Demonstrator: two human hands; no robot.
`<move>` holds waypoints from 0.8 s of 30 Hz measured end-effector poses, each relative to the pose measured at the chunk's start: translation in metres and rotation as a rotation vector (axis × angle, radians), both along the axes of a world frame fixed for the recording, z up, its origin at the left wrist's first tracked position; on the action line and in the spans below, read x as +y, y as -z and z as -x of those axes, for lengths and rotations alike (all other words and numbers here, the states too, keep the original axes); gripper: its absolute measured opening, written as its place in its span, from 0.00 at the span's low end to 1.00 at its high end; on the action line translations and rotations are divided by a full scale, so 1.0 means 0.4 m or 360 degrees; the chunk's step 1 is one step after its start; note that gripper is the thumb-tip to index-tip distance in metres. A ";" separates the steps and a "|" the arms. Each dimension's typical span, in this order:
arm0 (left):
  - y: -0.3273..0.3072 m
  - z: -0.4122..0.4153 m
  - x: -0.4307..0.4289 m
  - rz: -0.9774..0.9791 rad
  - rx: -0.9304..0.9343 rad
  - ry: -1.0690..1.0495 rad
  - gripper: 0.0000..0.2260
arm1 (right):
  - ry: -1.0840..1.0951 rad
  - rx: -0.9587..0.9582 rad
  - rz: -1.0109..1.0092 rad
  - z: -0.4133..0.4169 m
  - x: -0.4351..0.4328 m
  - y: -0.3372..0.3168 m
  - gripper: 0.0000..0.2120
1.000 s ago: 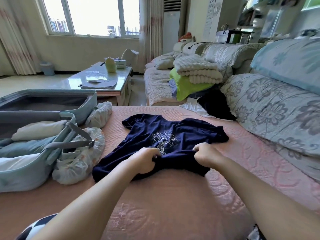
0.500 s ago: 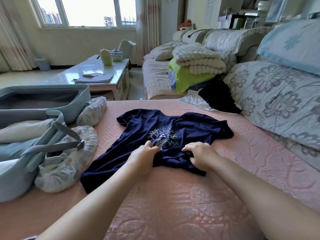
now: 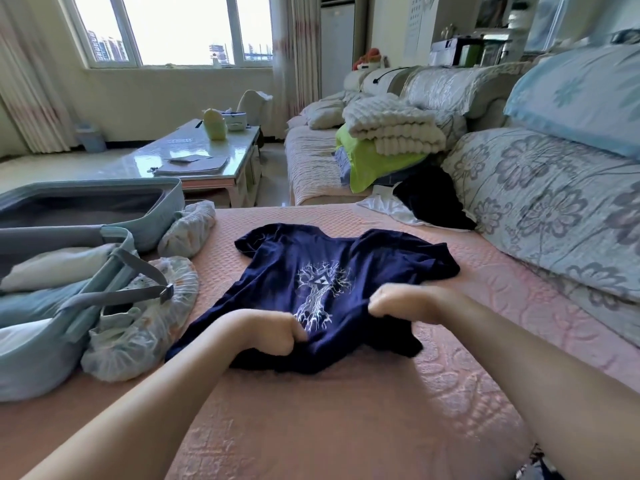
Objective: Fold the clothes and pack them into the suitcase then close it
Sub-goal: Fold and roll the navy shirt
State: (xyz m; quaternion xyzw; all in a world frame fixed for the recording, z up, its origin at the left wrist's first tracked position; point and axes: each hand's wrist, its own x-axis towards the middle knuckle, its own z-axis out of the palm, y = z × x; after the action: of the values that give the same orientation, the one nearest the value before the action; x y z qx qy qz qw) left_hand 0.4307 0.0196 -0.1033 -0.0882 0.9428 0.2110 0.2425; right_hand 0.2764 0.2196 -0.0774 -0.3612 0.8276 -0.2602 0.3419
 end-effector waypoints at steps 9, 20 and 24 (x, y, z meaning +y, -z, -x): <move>0.019 -0.002 0.132 -0.0217 -0.0067 -0.0017 0.11 | -0.0112 -0.0543 -0.0553 -0.026 0.094 0.057 0.16; 0.062 0.318 0.323 0.0077 0.0721 -0.0128 0.10 | 0.0602 0.0755 -0.0177 0.235 0.172 0.099 0.14; 0.095 0.448 0.362 0.0196 0.0794 -0.0254 0.17 | 0.0511 0.1116 -0.0360 0.352 0.173 0.132 0.25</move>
State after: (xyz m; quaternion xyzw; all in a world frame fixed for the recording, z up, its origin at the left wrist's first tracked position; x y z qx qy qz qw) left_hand 0.2514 0.1642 -0.1414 -0.1222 0.9745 0.1869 -0.0207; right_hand 0.1357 0.2888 -0.1301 -0.2542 0.9635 -0.0785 0.0314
